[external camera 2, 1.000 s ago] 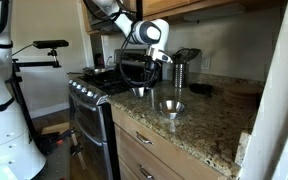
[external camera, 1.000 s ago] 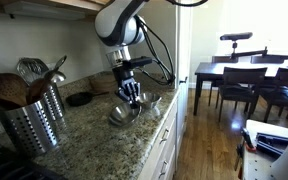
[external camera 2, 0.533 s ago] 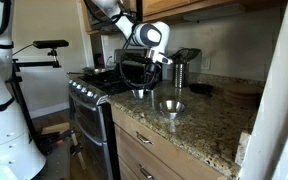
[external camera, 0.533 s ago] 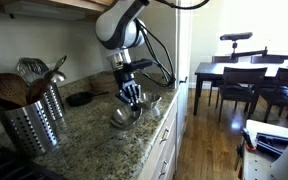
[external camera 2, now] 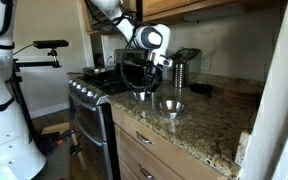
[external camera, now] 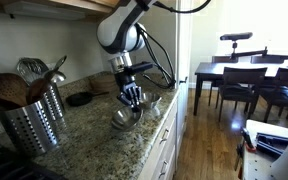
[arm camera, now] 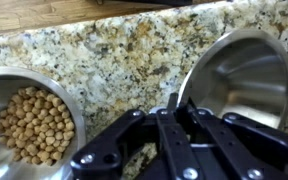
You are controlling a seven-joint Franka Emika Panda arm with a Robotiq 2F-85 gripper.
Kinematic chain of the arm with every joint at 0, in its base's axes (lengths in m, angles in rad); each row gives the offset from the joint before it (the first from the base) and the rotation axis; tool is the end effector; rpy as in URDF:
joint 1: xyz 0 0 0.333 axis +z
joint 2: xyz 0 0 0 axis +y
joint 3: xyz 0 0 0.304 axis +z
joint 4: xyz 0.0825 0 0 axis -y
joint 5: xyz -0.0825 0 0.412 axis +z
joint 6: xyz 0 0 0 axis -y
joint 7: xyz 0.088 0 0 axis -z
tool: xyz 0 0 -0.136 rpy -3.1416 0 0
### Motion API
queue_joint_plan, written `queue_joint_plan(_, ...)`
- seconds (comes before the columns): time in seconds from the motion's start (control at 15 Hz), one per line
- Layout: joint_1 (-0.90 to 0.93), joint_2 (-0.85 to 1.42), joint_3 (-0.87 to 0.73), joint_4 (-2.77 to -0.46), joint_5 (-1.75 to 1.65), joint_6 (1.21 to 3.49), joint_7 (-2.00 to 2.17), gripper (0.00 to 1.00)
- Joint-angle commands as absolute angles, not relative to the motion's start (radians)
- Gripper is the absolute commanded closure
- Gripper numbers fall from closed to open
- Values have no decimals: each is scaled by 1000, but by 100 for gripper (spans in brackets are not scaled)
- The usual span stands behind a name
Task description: Pour the contents of the left bowl into the right bowl
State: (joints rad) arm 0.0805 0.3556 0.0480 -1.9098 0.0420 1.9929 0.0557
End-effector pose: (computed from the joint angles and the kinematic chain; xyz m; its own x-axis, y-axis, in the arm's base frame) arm 0.5954 0.0805 0.2346 0.9610 0.0524 -0.2716 0.0449 -0.9984 -0.0339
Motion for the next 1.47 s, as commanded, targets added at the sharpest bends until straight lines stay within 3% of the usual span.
queue_joint_plan(0.0, 79, 352, 40, -1930, 25, 2024, 70, 82)
queue_joint_plan(0.2, 77, 353, 36, -1929, 25, 2022, 70, 64)
queue_joint_plan(0.33, 76, 353, 34, -1929, 24, 2021, 72, 45)
queue_joint_plan(0.8, 80, 328, 23, -1940, -1, 2018, 93, 2)
queue_joint_plan(1.4, 74, 354, 33, -1905, 14, 1994, 76, 0)
